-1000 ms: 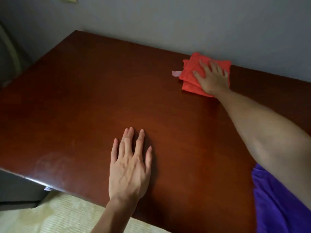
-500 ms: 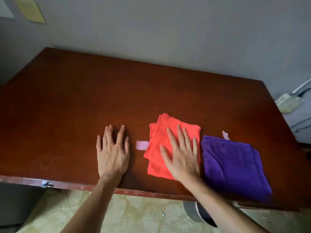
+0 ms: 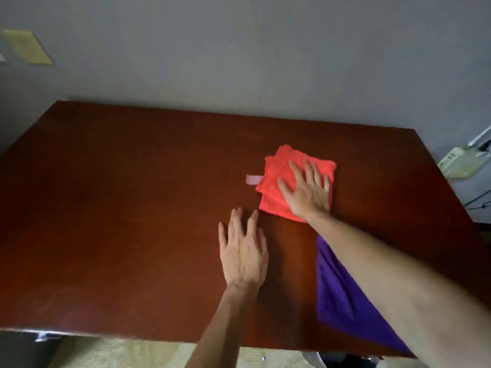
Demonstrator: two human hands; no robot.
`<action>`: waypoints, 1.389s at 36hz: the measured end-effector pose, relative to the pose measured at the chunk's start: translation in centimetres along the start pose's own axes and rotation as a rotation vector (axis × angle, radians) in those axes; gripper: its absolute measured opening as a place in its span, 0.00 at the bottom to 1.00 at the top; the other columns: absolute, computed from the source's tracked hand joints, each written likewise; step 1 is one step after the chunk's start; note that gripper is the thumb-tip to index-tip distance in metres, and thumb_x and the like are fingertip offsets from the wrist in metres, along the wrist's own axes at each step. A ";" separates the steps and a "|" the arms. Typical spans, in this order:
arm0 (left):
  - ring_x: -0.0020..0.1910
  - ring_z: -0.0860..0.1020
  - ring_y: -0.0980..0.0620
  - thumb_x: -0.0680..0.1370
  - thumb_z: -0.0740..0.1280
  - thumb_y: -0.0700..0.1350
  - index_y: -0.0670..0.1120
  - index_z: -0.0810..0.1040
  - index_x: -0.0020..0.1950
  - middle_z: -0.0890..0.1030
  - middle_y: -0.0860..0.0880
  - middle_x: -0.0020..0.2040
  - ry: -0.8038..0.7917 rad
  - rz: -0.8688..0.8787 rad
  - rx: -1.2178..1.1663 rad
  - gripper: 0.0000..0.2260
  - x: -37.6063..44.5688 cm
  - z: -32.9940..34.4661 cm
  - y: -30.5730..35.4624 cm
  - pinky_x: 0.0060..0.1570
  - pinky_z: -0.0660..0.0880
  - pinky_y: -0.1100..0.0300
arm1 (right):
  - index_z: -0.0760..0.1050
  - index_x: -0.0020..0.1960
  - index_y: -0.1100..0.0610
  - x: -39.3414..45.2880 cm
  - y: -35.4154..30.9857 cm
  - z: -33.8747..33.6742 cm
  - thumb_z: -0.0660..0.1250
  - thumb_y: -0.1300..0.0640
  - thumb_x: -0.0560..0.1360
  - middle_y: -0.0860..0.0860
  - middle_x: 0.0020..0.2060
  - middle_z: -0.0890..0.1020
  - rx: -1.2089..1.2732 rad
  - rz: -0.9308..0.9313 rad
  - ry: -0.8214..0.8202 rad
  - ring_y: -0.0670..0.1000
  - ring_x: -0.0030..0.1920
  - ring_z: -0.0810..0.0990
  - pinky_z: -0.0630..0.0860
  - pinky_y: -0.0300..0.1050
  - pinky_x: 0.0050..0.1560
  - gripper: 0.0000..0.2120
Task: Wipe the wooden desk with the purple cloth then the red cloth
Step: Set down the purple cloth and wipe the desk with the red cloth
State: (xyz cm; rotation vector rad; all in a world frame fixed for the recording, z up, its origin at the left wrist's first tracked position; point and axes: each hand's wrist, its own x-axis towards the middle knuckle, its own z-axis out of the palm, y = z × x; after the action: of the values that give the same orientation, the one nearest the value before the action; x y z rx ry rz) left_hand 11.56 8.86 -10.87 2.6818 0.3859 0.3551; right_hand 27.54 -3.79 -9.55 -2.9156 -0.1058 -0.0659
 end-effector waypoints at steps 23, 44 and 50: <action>0.79 0.57 0.45 0.82 0.49 0.56 0.55 0.65 0.77 0.64 0.38 0.77 -0.004 -0.086 0.144 0.23 1.9 3.5 3.7 0.77 0.51 0.42 | 0.53 0.82 0.40 8.4 12.9 -1.6 0.46 0.30 0.78 0.49 0.83 0.56 -0.046 -0.201 0.000 0.50 0.82 0.52 0.48 0.58 0.80 0.34; 0.76 0.64 0.46 0.80 0.49 0.55 0.55 0.69 0.74 0.69 0.44 0.74 -0.115 0.118 0.104 0.24 4.9 6.4 11.1 0.75 0.57 0.38 | 0.57 0.81 0.39 4.5 25.3 -4.9 0.45 0.28 0.76 0.47 0.82 0.57 -0.051 -0.199 0.031 0.49 0.82 0.52 0.51 0.56 0.80 0.35; 0.78 0.61 0.50 0.81 0.50 0.55 0.61 0.63 0.77 0.65 0.47 0.75 -0.096 0.149 0.175 0.23 5.8 7.5 10.7 0.76 0.56 0.42 | 0.55 0.81 0.39 15.5 29.3 -6.4 0.41 0.25 0.71 0.49 0.82 0.56 -0.047 -0.121 -0.014 0.51 0.82 0.53 0.49 0.58 0.79 0.41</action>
State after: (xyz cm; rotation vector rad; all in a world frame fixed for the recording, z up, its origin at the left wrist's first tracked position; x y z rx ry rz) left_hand 21.55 -1.37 -11.84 2.8948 0.1971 0.2434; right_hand 45.02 -32.65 -8.93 -2.9545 -0.2870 -0.0683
